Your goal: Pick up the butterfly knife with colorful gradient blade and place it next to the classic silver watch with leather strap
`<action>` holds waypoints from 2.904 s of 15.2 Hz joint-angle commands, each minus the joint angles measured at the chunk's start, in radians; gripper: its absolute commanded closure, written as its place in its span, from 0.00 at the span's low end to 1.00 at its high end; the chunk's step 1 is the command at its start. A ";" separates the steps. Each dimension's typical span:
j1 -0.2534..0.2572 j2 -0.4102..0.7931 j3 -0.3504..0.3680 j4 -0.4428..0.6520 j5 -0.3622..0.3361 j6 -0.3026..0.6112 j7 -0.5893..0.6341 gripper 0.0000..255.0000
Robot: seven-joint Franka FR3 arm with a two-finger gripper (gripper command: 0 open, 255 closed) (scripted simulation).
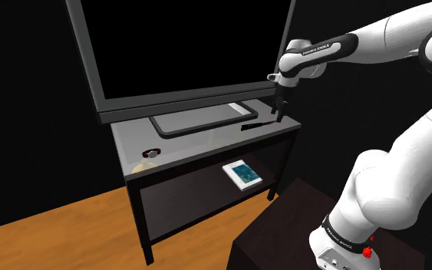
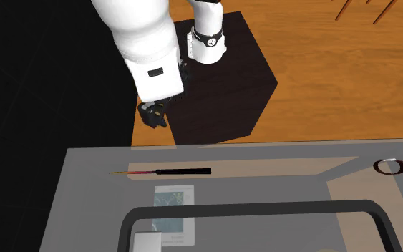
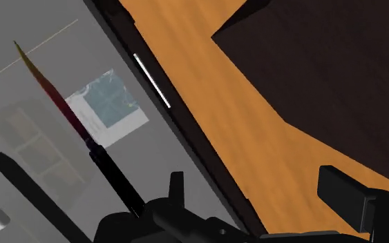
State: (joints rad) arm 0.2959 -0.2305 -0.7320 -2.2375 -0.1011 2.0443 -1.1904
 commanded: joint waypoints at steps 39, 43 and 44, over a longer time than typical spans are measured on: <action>-0.055 0.600 0.018 0.333 0.522 0.067 -0.812 1.00; -0.046 0.571 0.005 0.352 0.494 0.027 -0.791 1.00; -0.043 0.564 0.002 0.357 0.487 0.017 -0.786 1.00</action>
State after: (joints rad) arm 0.2508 0.3400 -0.7270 -1.8872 0.3933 2.0730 -1.9815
